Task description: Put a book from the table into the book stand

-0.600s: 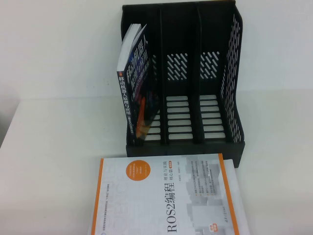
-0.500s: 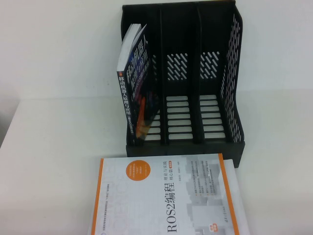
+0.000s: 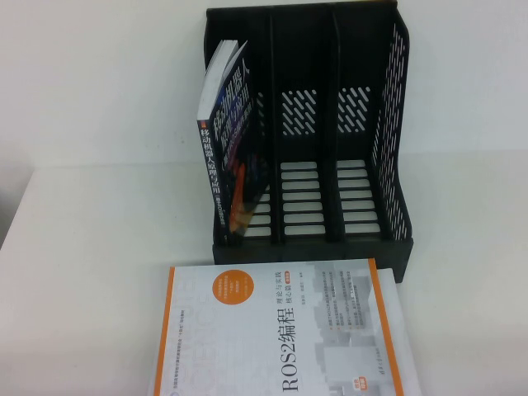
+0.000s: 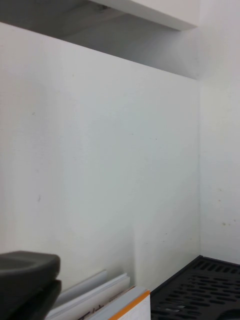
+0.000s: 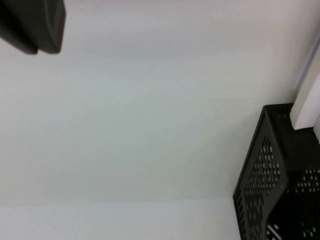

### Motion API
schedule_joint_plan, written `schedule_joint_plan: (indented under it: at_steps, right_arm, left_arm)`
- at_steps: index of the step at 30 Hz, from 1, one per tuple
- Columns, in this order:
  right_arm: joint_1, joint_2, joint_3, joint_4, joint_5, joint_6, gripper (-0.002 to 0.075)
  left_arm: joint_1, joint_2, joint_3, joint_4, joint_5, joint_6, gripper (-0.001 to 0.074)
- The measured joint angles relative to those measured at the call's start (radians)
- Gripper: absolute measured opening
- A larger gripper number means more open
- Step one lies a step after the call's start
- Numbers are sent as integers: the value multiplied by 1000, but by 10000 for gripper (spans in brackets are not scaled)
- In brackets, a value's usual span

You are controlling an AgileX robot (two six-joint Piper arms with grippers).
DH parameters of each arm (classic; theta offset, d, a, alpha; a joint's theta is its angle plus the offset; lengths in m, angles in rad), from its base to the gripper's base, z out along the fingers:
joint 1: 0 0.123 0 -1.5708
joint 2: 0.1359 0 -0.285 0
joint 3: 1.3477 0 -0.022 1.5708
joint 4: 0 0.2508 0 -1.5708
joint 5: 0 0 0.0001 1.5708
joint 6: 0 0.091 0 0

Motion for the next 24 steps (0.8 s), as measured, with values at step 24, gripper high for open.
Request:
schedule_joint_plan:
  at_steps: [24]
  right_arm:
    - [0,0,8,0,-544,0,-3]
  left_arm:
    - [0,0,6,0,-446,0,-4]
